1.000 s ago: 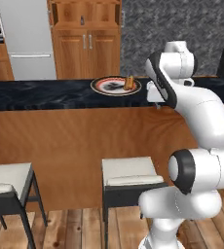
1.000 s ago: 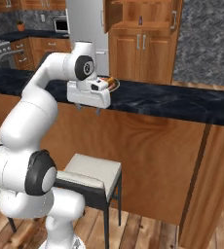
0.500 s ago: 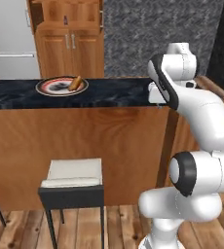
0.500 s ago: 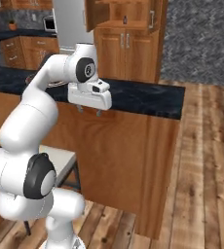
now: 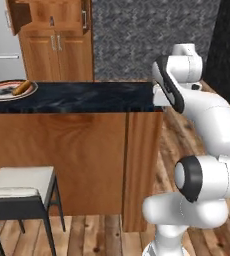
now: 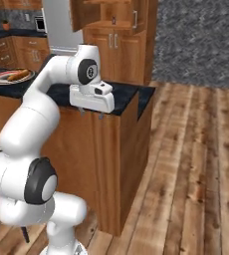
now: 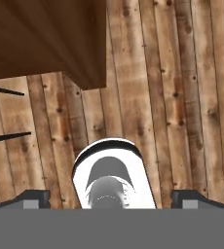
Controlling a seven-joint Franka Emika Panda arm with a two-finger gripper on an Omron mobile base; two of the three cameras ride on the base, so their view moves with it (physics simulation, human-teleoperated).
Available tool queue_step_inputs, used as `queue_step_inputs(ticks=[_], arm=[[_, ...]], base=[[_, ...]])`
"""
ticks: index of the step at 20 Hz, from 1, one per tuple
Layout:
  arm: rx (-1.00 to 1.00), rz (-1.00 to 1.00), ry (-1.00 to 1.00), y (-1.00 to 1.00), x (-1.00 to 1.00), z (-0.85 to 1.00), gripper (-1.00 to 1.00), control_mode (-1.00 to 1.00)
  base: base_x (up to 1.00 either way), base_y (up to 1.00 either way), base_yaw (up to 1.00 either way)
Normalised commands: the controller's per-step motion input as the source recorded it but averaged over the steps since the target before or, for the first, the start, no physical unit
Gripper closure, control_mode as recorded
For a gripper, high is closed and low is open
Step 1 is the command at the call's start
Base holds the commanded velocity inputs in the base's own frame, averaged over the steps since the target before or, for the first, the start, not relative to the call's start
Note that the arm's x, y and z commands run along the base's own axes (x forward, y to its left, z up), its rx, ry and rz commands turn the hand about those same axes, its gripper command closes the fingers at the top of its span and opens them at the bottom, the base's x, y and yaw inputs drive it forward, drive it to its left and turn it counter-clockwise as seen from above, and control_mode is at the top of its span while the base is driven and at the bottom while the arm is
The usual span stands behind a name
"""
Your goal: Move the hot dog bun to the plate on the dining table and place the condiment next to that plate. Then navigate to the fridge and take the sausage and place it on the plate as well.
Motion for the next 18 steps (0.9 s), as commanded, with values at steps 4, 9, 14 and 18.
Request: queue_step_inputs(ticks=[4, 9, 14, 18], arm=[[0.00, 0.00, 0.00, 0.00, 0.00, 0.00, -1.00, 1.00], [0.00, 0.00, 0.00, 0.00, 0.00, 0.00, -1.00, 1.00], [0.00, 0.00, 0.00, 0.00, 0.00, 0.00, -1.00, 1.00], [0.00, 0.00, 0.00, 0.00, 0.00, 0.00, -1.00, 1.00]], base=[[0.63, -1.00, 0.19], [0.98, -1.00, 0.25], [1.00, -1.00, 0.27], [1.00, -0.99, 0.29]])
